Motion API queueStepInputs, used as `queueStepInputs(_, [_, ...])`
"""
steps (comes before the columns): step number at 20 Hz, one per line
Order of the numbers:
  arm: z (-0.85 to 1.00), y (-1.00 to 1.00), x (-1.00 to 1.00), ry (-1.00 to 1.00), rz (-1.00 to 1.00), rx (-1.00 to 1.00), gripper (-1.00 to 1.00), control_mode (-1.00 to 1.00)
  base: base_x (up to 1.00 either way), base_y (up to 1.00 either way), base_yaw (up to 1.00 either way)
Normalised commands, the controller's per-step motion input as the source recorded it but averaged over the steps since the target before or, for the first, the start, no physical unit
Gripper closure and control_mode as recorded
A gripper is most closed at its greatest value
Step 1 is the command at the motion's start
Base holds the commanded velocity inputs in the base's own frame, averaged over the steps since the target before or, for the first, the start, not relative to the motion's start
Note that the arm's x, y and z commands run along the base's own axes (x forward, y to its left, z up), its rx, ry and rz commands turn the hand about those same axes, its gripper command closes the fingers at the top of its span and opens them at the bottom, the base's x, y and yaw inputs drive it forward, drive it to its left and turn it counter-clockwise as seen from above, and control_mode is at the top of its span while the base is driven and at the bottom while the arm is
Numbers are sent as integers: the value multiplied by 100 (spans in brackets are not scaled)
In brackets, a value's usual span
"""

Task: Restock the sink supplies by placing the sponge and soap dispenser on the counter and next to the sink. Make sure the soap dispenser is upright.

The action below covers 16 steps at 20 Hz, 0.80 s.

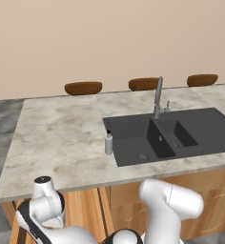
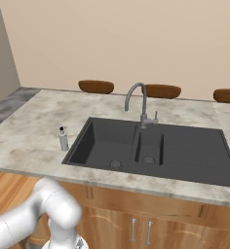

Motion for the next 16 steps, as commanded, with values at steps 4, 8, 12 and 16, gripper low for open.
queueStepInputs(4, [93, -43, -68, -9, -6, 0, 100, -100, 0, 0, 0])
queueStepInputs(8, [100, -63, -64, -13, -7, 0, 100, -100, 0, 0, 0])
queueStepInputs(12, [91, -72, -56, -13, -8, 0, 100, -100, 0, 0, 0])
queueStepInputs(16, [100, -89, -25, -8, -9, 0, 100, -100, 0, 0, 0])
